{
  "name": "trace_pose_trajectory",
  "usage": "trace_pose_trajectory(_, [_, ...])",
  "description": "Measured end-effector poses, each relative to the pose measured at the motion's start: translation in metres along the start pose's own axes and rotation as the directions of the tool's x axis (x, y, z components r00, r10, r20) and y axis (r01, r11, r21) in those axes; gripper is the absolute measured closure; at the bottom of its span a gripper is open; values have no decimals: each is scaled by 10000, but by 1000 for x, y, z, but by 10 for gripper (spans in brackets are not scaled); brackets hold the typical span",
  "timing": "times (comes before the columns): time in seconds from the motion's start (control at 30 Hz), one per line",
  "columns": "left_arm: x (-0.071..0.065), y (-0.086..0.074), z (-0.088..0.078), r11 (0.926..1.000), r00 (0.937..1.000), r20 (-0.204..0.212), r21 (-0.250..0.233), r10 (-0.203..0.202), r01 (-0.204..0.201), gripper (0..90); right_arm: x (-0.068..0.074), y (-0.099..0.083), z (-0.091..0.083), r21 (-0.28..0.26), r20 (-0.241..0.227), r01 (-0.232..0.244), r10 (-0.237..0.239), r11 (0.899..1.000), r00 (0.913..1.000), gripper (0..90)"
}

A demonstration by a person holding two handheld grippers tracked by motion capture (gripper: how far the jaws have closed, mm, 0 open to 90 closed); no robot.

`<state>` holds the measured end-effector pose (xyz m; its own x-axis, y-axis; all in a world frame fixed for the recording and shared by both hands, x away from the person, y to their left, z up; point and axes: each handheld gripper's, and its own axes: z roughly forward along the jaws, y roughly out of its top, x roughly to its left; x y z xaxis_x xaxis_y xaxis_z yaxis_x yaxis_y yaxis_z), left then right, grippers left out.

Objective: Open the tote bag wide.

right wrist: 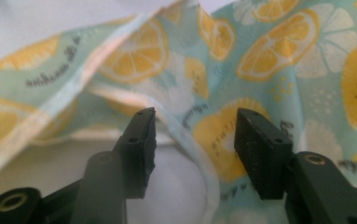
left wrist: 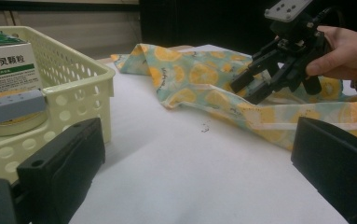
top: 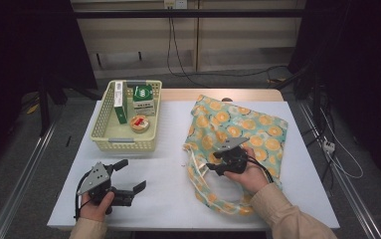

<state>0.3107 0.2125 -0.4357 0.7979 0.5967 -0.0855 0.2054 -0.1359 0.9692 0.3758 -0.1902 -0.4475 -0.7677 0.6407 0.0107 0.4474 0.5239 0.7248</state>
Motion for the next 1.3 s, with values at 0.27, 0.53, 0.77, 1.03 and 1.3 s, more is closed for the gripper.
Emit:
trace_pose_trajectory(0.27, [0, -1, 1, 10000, 10000, 23, 70, -11, 11, 26, -13, -22, -15, 503, 840, -134, 91, 9986, 9964, 499])
trace_pose_trajectory(0.53, [-1, 0, 0, 10000, 10000, 51, 62, 49, -49, 26, -25, -29, -17, 134, 741, -819, 807, 9965, 9940, 861])
trace_pose_trajectory(0.77, [-2, 0, 2, 10000, 10000, 92, 60, 7, -8, 26, -44, -34, -16, -539, 1377, -1461, 1523, 9878, 9787, 900])
trace_pose_trajectory(1.03, [0, -2, 3, 9999, 10000, 72, 129, -17, 16, 26, -78, -30, -12, -517, 2313, -1598, 1675, 9858, 9584, 900])
trace_pose_trajectory(1.3, [2, -3, 2, 9998, 9999, 10, 151, -130, 130, 26, -126, -31, -19, -1264, 3388, -2414, 2706, 9621, 9011, 900])
